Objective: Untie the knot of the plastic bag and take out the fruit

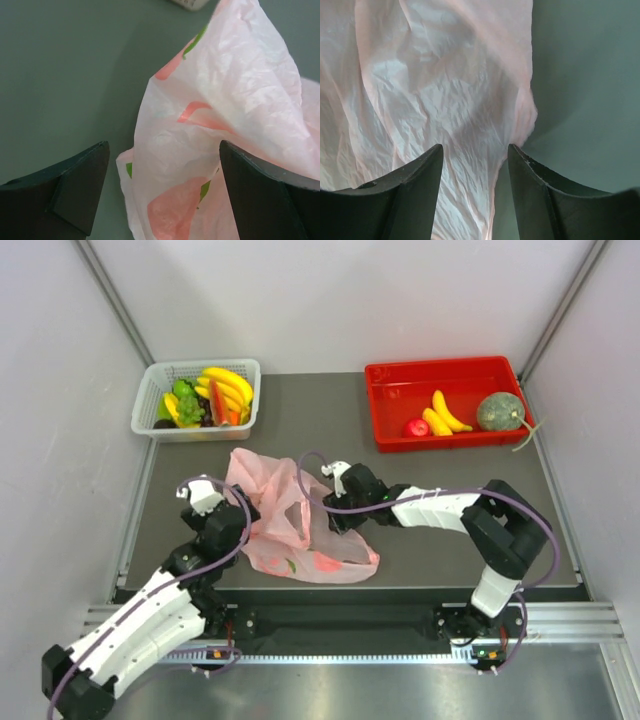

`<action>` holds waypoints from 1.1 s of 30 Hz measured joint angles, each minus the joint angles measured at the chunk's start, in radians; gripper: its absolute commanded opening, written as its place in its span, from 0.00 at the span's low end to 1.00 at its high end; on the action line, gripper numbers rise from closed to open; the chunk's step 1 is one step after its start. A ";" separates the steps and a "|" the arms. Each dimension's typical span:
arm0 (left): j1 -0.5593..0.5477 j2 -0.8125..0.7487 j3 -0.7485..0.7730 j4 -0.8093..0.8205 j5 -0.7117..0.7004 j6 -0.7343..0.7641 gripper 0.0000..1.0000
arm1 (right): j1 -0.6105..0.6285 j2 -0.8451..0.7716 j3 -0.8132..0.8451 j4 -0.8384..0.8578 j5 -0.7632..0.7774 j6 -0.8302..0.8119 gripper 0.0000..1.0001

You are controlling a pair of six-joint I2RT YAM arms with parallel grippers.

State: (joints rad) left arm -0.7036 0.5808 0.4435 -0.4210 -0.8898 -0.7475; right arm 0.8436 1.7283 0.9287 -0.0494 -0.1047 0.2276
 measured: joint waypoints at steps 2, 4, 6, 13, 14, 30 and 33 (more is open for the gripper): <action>0.108 0.054 -0.027 0.078 0.130 0.040 0.86 | -0.008 -0.021 -0.015 -0.018 -0.007 -0.011 0.55; 0.215 0.107 -0.046 0.132 0.255 0.069 0.80 | -0.013 -0.045 -0.031 -0.035 -0.017 -0.019 0.55; 0.290 0.151 -0.050 0.168 0.339 0.102 0.76 | -0.018 -0.073 -0.039 -0.057 -0.027 -0.028 0.55; 0.319 0.190 -0.050 0.343 0.525 0.209 0.35 | -0.031 -0.161 -0.039 -0.113 -0.066 -0.067 0.54; 0.320 0.206 -0.050 0.369 0.546 0.217 0.27 | -0.034 -0.171 -0.039 -0.119 -0.076 -0.071 0.53; 0.425 0.557 -0.066 0.716 0.873 0.214 0.00 | -0.029 -0.132 0.072 -0.112 -0.182 -0.058 0.48; 0.450 0.663 -0.062 0.801 0.995 0.187 0.00 | -0.022 -0.084 0.100 -0.091 -0.172 -0.037 0.48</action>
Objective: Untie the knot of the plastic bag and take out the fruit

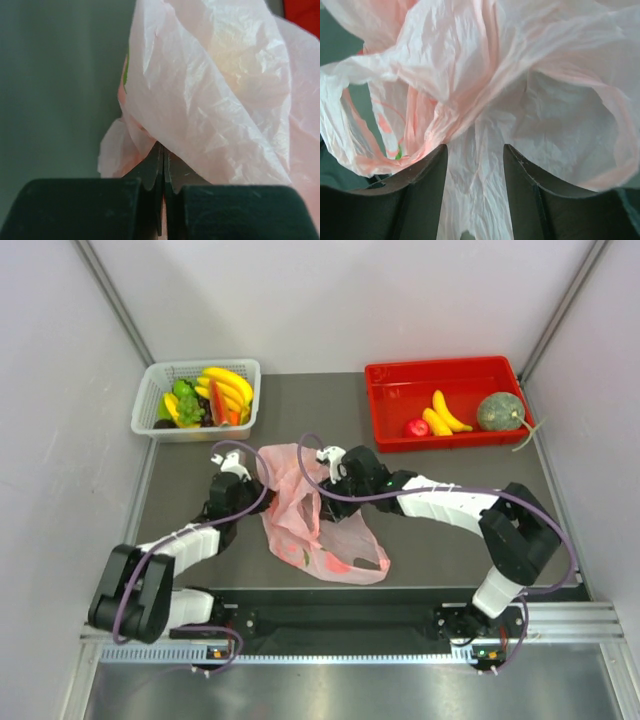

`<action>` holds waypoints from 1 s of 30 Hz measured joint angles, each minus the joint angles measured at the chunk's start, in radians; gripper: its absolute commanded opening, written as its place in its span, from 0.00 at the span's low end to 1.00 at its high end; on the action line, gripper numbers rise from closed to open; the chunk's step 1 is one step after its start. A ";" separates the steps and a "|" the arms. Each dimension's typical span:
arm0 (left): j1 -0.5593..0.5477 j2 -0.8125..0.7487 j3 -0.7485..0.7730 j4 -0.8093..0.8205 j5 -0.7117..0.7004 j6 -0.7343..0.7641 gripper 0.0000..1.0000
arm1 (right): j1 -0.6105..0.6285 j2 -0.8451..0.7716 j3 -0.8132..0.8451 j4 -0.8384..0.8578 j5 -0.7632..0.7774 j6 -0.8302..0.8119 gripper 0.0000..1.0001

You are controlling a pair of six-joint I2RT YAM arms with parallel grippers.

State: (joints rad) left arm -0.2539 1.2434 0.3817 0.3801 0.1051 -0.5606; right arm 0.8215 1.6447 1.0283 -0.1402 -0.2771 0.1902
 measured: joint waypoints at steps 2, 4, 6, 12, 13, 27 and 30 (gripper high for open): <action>0.009 0.080 0.021 0.033 0.080 -0.018 0.00 | 0.002 0.031 0.014 0.003 0.016 0.016 0.48; 0.010 0.156 0.059 0.042 0.153 -0.027 0.00 | 0.002 0.057 0.021 0.007 0.040 0.030 0.48; 0.010 0.213 0.095 0.055 0.218 -0.040 0.00 | 0.002 0.071 0.021 0.007 0.067 0.041 0.49; 0.010 0.292 0.129 0.100 0.358 -0.056 0.00 | 0.000 0.084 0.022 0.035 0.167 0.087 0.69; 0.010 0.294 0.129 0.103 0.375 -0.056 0.00 | -0.001 0.087 0.026 0.043 0.184 0.096 0.73; -0.067 0.293 0.090 0.122 0.578 -0.068 0.00 | -0.056 0.128 0.045 0.179 0.317 0.241 1.00; -0.075 0.272 0.065 0.105 0.589 -0.056 0.00 | -0.059 0.132 0.050 0.209 0.325 0.257 1.00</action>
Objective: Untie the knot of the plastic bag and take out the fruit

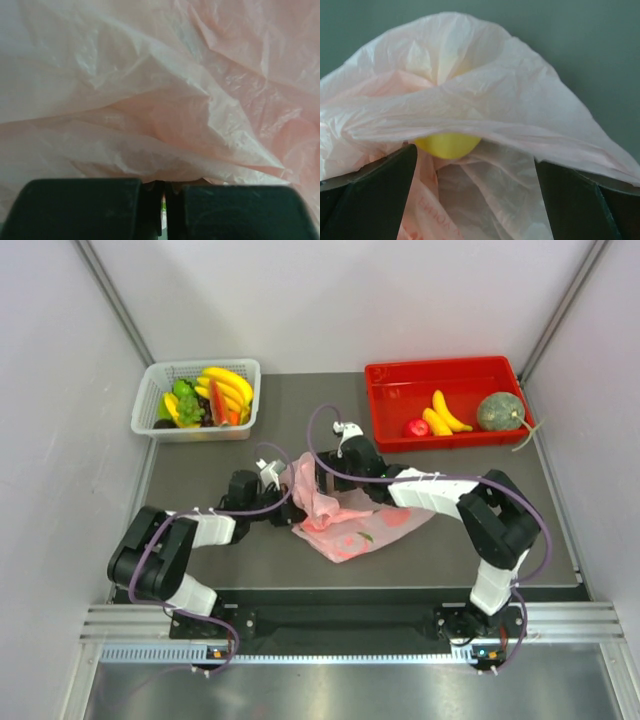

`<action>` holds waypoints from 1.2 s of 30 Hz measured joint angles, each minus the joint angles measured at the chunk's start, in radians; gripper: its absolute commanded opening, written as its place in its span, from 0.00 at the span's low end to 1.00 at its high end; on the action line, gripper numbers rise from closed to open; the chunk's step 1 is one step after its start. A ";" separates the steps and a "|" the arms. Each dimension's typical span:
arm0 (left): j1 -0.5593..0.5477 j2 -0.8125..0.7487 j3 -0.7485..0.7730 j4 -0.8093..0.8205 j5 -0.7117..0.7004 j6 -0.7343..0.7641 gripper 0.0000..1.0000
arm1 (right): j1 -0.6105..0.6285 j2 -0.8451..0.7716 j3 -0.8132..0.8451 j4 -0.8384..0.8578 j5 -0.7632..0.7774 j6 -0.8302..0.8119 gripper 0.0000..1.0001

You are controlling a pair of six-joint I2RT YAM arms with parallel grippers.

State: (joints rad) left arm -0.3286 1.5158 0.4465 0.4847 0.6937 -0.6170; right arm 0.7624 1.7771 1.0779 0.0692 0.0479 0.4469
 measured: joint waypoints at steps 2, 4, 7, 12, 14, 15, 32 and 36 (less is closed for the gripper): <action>0.000 -0.002 -0.003 -0.022 0.000 0.014 0.00 | -0.002 0.015 0.018 0.008 0.000 0.002 1.00; 0.000 -0.002 -0.003 -0.048 -0.006 0.026 0.00 | -0.003 0.049 0.048 0.017 -0.003 0.002 1.00; -0.001 -0.002 -0.003 -0.089 -0.019 0.049 0.00 | -0.009 0.099 0.087 0.032 -0.013 0.000 1.00; -0.001 0.004 0.003 -0.150 -0.037 0.086 0.00 | -0.014 0.172 0.142 0.062 -0.050 -0.010 1.00; -0.001 0.019 0.012 -0.160 -0.038 0.097 0.00 | -0.014 0.188 0.155 0.072 -0.073 -0.016 1.00; -0.001 0.028 0.015 -0.164 -0.038 0.100 0.00 | -0.014 0.195 0.156 0.082 -0.086 -0.018 1.00; -0.011 0.091 0.057 -0.169 -0.008 0.119 0.00 | -0.006 0.331 0.303 0.081 -0.180 -0.013 0.97; -0.014 0.093 0.058 -0.168 -0.008 0.121 0.00 | -0.005 0.361 0.331 0.057 -0.145 0.007 0.65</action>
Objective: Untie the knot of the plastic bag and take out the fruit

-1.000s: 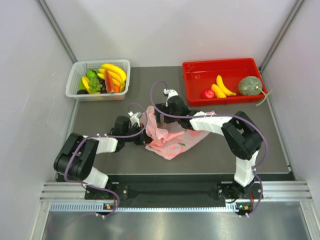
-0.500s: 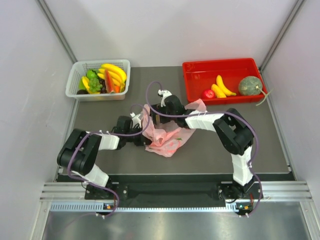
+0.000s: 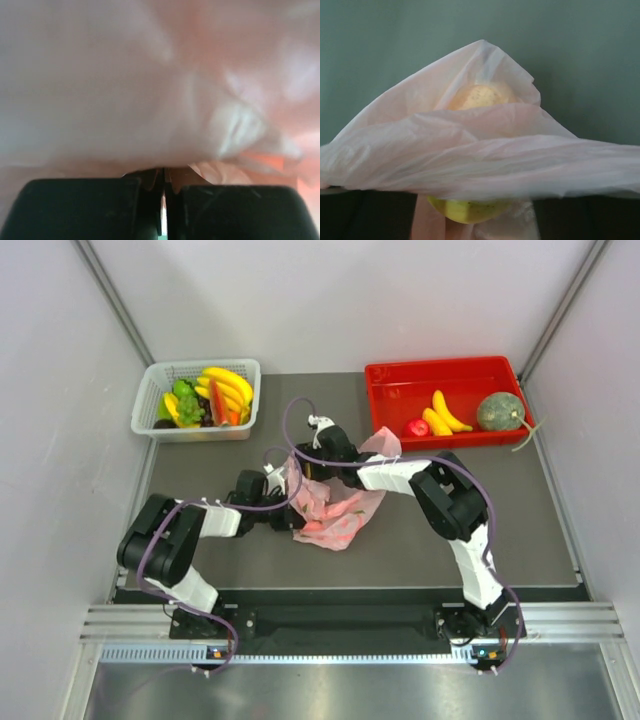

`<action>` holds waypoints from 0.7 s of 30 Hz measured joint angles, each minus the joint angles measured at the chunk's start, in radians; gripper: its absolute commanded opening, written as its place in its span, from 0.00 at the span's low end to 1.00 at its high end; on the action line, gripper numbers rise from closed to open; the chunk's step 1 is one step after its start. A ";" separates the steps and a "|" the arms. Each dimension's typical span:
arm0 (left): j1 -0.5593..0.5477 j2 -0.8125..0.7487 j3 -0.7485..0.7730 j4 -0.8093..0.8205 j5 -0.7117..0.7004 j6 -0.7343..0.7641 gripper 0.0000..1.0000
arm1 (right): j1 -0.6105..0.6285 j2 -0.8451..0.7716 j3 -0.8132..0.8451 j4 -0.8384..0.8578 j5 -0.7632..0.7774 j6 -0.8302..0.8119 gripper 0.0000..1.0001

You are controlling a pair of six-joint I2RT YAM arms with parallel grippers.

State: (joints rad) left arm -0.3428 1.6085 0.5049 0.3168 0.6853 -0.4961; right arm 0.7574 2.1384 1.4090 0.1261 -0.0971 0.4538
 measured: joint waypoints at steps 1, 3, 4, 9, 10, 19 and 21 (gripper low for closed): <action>-0.001 0.000 0.000 0.000 0.000 0.001 0.00 | 0.000 0.000 0.000 -0.007 0.012 0.003 0.60; -0.001 0.000 0.000 0.000 -0.001 0.002 0.00 | 0.000 0.000 0.000 -0.008 0.032 0.012 0.51; -0.001 0.000 0.000 0.000 -0.001 0.002 0.00 | 0.000 -0.001 0.000 -0.009 0.040 0.014 0.48; -0.006 -0.008 0.000 -0.004 -0.016 0.001 0.00 | -0.004 -0.066 -0.082 -0.015 0.086 -0.005 0.43; -0.006 -0.014 -0.002 -0.006 -0.024 0.001 0.00 | -0.008 -0.096 -0.116 -0.017 0.093 -0.013 0.43; -0.007 -0.082 -0.004 -0.065 -0.143 -0.006 0.00 | -0.076 -0.414 -0.331 -0.192 0.043 -0.121 0.42; -0.007 -0.096 0.000 -0.082 -0.171 -0.011 0.00 | -0.085 -0.446 -0.329 -0.254 0.006 -0.162 0.41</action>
State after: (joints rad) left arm -0.3500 1.5127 0.5053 0.2352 0.5140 -0.5068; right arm 0.6720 1.6928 1.0798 -0.1276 -0.0914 0.2920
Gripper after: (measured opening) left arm 0.012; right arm 0.734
